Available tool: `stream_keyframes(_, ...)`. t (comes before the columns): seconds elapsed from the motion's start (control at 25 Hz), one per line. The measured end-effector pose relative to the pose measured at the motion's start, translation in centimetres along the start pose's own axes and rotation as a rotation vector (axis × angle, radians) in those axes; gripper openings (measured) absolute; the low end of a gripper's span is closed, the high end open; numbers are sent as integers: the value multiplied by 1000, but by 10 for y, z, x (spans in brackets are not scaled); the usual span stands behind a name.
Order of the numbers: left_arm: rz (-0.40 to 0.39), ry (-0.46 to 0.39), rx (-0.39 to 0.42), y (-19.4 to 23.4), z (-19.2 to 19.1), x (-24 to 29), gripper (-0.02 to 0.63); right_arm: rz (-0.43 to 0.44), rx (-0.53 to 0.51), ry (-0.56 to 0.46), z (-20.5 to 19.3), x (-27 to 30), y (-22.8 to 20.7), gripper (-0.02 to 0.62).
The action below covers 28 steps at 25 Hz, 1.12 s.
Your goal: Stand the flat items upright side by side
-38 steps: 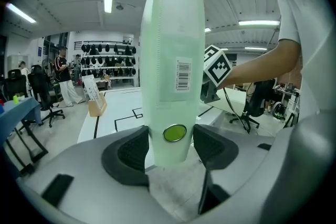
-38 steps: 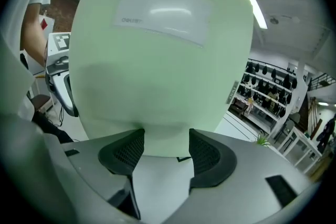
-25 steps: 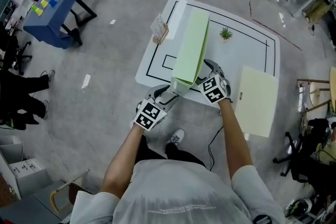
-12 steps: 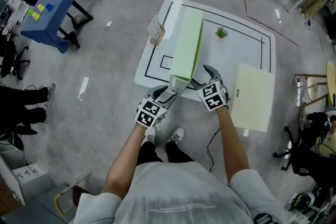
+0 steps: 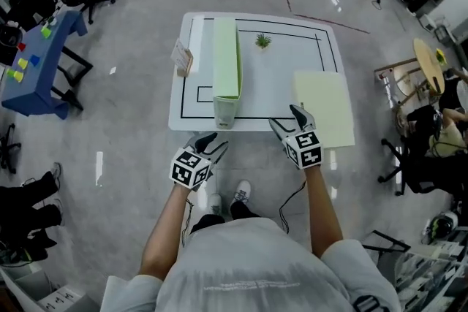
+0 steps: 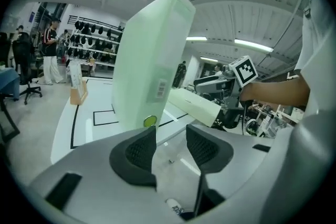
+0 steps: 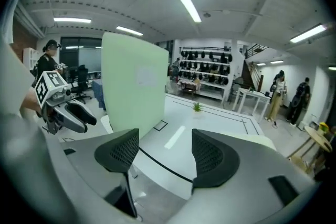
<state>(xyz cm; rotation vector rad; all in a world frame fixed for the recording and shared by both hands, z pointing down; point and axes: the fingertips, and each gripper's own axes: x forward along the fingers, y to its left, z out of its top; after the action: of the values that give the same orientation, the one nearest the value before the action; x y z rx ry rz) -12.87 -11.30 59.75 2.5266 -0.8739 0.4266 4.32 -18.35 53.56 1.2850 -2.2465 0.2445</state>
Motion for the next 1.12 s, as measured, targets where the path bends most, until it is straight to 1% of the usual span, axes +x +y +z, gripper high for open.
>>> stream_keyframes(0.16,-96,-31,32,-29,16,-6,195,-100,85,-42,-4,-59,-5,332)
stream_keyframes(0.28,-176,-61,46,-57,30,-5,196,-183,117,-79,-7,-109,-7,333)
stream_keyframes(0.44,-287,-111,12,-91,50,-8,196,-298,140,-124,-11,-176,-9,333)
stream_keyframes(0.6,-358,-126,-18,-117,58,4,199,-387,178,-151,-29,-229,-16,333)
stream_keyframes(0.76,-387,-104,-34,-138,62,24,210,-428,212,-131,-56,-261,-27,333)
stream_keyframes(0.88,-387,-57,-16,-152,57,40,218,-446,250,-112,-81,-275,-40,333)
stream_keyframes(0.96,-378,-26,-12,-161,55,53,223,-439,286,-114,-96,-279,-54,333)
stream_keyframes(1.04,-365,-8,-44,-170,53,68,232,-418,321,-125,-109,-280,-72,333)
stream_keyframes(1.12,-347,-2,-115,-179,52,86,242,-392,349,-134,-123,-283,-93,333)
